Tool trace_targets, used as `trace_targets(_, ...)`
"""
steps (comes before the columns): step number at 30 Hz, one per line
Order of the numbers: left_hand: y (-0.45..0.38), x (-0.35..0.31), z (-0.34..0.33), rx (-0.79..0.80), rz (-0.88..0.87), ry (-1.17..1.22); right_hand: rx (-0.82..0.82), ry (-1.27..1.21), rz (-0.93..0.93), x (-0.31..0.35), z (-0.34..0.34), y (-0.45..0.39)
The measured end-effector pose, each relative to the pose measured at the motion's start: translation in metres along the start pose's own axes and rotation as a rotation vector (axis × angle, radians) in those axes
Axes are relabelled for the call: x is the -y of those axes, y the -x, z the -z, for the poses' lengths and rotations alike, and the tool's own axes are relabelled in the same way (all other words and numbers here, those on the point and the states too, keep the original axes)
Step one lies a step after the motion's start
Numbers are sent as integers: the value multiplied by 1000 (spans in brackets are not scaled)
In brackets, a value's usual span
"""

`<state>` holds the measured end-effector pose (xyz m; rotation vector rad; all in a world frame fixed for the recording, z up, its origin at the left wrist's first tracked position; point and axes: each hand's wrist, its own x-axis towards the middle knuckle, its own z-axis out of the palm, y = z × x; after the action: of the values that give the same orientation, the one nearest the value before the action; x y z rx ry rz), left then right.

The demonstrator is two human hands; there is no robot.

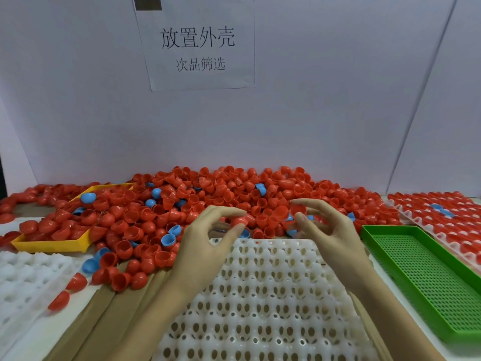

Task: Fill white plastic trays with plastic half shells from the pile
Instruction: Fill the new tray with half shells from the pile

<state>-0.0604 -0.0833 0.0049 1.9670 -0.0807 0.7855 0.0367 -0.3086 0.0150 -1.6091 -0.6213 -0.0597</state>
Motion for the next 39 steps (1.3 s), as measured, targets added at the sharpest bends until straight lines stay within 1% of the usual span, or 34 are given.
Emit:
trace_targets(3,-4,5,7,27,136,137,-53,97,17,-10,14,-6)
trace_targets(6,-4,9,8,31,230,241,-118,121,-34,-30,27,-13)
trace_targets(10,-5,14,10,65,421,428,-83,-108,-128,-48,40,-18)
trace_targets(13,-6,18,12,72,518,533,-70,-149,-130,-48,40,-17)
trace_targets(15,-6,18,14,60,544,606,-8,-123,-120,-40,35,-15)
trace_targets(17,-6,17,15,67,531,604,133,-63,-120,-26,26,-10)
trace_targets(20,-4,11,11,119,457,508,424,-38,-129,-6,3,1)
trace_targets(22,-1,8,4,174,419,485,539,-55,-120,-1,-14,7)
trace_targets(24,1,5,-1,221,406,476,528,-32,-95,-1,-26,12)
trace_targets(27,4,2,-6,213,403,407,409,5,-58,-3,-29,12)
trace_targets(28,4,2,-8,165,356,322,377,12,-56,-4,-27,12)
trace_targets(30,5,5,-9,26,153,39,340,29,-52,-5,-24,10)
trace_targets(31,5,4,-9,-7,50,-64,328,38,-47,-5,-23,10)
trace_targets(32,5,4,-10,-4,-10,-102,319,46,-42,-6,-23,9)
trace_targets(33,6,3,-10,27,-15,-93,313,48,-36,-6,-24,10)
trace_targets(35,8,3,-11,94,64,-51,323,45,-28,-7,-27,11)
trace_targets(37,8,4,-11,141,151,10,379,49,-26,-7,-30,14)
trace_targets(39,4,6,-5,143,185,7,455,53,-44,-5,-29,14)
